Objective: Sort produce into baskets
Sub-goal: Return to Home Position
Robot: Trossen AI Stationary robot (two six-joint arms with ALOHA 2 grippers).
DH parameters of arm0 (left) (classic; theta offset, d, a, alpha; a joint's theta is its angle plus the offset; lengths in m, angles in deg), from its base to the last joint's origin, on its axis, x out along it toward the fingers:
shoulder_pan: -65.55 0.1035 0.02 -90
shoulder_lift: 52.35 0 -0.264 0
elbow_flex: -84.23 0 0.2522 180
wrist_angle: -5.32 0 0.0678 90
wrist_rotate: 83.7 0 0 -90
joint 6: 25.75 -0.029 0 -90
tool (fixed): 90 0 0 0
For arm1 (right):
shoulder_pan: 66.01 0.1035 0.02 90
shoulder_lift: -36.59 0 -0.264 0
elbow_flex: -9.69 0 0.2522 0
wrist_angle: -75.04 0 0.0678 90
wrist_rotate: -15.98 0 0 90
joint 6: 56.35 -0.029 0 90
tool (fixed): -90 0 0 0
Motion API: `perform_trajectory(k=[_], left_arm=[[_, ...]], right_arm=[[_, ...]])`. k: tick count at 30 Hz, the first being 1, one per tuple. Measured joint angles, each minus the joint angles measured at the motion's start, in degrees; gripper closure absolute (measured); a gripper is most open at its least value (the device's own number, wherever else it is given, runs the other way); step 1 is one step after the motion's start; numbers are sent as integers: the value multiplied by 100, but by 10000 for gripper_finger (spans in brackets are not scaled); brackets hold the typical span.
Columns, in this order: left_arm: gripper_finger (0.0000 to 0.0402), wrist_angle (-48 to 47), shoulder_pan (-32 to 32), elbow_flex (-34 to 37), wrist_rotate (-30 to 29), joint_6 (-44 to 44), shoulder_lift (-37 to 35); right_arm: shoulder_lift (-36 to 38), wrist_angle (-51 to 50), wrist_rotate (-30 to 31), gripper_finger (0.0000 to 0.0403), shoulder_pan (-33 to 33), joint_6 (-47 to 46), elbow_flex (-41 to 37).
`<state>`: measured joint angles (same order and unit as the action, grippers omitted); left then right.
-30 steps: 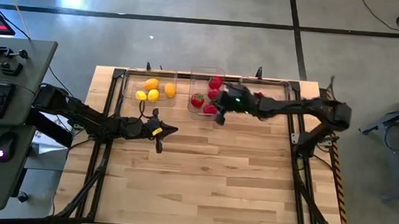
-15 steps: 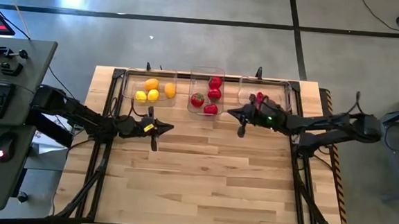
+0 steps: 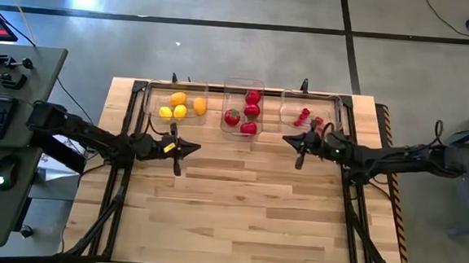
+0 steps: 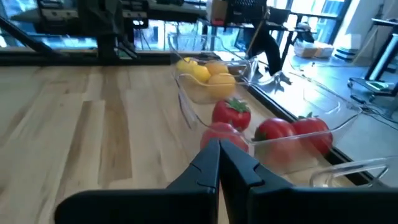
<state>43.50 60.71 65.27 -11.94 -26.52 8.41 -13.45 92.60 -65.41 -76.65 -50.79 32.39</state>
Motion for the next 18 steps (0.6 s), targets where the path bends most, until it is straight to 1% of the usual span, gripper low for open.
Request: perform_trajectory(k=[6, 11, 14, 17, 18], left_arm=[[401, -184, 0, -1, 2, 2, -121], [401, -199, 41, 1, 13, 4, -121], [401, -19, 115, 126, 56, 11, -126], [401, 541, 174, 456, 264, 30, -219], [401, 470, 194, 457, 288, 68, -276]], right_arm=[[819, 67, -15, 403, 117, -12, -522], [1440, -6, -288, 403, 132, 91, -834], [1801, -563, -313, 403, 128, 91, -833], [2154, -1088, -311, 403, 128, 86, -836], [2286, -1247, -321, 403, 128, 67, -836]])
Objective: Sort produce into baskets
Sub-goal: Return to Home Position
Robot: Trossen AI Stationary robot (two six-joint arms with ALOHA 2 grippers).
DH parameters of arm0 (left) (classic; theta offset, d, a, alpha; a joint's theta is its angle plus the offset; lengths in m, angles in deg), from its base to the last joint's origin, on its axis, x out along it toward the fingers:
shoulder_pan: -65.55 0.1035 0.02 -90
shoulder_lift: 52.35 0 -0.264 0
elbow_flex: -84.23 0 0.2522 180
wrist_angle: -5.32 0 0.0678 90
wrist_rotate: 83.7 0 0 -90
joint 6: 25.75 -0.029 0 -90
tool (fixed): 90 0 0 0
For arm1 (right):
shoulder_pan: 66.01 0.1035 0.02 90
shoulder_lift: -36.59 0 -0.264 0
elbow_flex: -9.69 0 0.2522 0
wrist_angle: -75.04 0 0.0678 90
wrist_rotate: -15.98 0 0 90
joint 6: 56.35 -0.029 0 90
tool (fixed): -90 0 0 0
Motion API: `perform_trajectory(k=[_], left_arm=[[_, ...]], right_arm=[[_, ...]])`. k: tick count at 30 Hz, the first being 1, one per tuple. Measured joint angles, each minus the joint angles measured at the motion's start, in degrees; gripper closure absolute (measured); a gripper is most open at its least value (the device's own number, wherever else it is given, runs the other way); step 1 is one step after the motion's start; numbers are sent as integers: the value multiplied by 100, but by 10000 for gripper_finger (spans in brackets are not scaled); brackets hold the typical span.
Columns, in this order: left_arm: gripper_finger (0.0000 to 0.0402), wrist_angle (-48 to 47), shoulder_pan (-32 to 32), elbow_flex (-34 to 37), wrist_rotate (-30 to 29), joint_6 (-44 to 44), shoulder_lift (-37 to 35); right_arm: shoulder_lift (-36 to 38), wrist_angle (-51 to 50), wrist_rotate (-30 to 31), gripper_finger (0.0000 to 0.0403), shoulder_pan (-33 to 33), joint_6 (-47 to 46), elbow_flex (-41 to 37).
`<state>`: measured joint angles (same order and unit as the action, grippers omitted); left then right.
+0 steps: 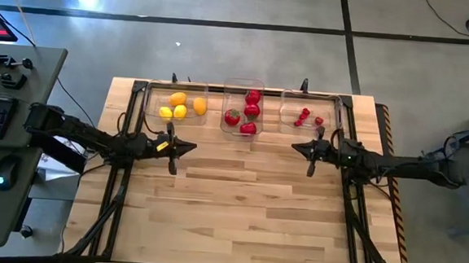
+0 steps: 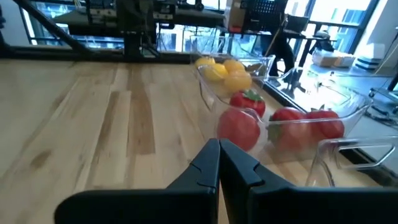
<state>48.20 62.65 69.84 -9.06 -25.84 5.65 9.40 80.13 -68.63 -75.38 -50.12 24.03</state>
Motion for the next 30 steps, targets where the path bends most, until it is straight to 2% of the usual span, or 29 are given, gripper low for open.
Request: perform_trajectory(k=[9, 13, 17, 19, 25, 30], left_arm=[[401, -1304, 147, -8, -8, -160, -1031], [401, -2098, 180, -2, -176, -167, -1688], [401, -3060, 182, -4, -537, -155, -2503], [401, -3676, 182, -4, -771, -12, -2995], [401, -5262, 182, -4, -970, 39, -4608], [401, -5298, 249, -11, -1068, -415, -5446]], right_arm=[[1236, -1013, -53, 403, -2, -103, 0], [1904, -1698, 142, 403, -2, -119, 0], [2350, -1731, 11, 403, -63, 6, 0], [2486, -1731, 10, 403, -135, 52, 0], [2584, -1769, -230, 403, -402, 12, 0], [2584, -1772, -290, 403, -584, -89, 0]])
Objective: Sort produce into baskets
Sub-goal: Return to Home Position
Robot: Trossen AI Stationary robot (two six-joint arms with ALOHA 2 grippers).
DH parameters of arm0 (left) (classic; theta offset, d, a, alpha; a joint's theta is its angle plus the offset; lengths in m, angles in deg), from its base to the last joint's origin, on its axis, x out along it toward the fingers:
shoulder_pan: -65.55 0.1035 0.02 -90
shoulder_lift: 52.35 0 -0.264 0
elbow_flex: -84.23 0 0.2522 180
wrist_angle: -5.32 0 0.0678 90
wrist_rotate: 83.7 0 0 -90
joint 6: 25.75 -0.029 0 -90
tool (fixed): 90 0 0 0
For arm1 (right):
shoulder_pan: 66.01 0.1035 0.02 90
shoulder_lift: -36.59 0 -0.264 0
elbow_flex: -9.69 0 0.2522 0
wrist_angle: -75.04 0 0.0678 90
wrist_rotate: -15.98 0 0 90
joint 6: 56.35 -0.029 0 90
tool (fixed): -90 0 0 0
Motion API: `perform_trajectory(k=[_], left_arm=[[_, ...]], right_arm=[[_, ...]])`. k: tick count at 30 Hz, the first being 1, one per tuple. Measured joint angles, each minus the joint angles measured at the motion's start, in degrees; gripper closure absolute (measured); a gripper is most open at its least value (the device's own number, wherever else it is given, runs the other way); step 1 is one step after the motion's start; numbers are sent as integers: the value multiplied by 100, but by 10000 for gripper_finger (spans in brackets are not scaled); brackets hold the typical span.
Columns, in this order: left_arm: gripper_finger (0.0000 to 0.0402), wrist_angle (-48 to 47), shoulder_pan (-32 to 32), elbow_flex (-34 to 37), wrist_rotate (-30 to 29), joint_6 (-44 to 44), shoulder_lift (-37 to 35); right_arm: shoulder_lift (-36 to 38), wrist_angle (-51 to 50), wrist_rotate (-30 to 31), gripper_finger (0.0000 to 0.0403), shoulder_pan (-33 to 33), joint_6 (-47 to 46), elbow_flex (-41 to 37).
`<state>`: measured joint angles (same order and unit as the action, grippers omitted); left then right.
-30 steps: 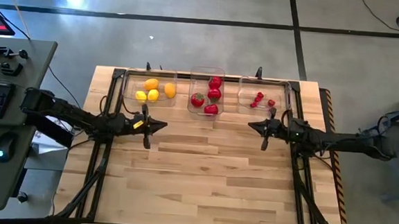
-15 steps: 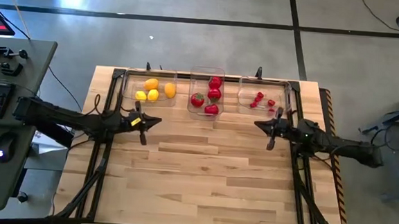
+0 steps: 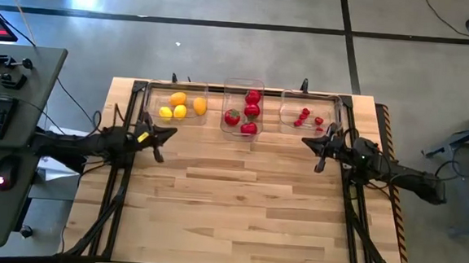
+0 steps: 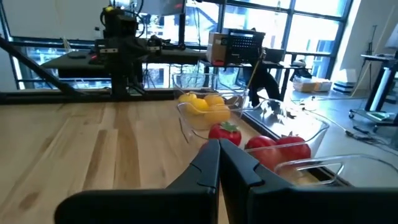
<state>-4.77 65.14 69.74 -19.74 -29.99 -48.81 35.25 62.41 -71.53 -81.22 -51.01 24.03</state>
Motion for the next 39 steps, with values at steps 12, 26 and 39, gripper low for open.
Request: perform_trajectory(k=[12, 26, 39], left_arm=[[401, -174, 996, -65, -290, -110, -26], [401, -304, 1091, -94, 597, -287, -183], [401, -296, 1089, -94, 612, 250, -146]], right_arm=[[140, 79, 335, 403, -282, 238, -2], [2, 199, 1503, 403, -287, 589, 0], [-66, 195, 1491, 403, -286, 613, 2]])
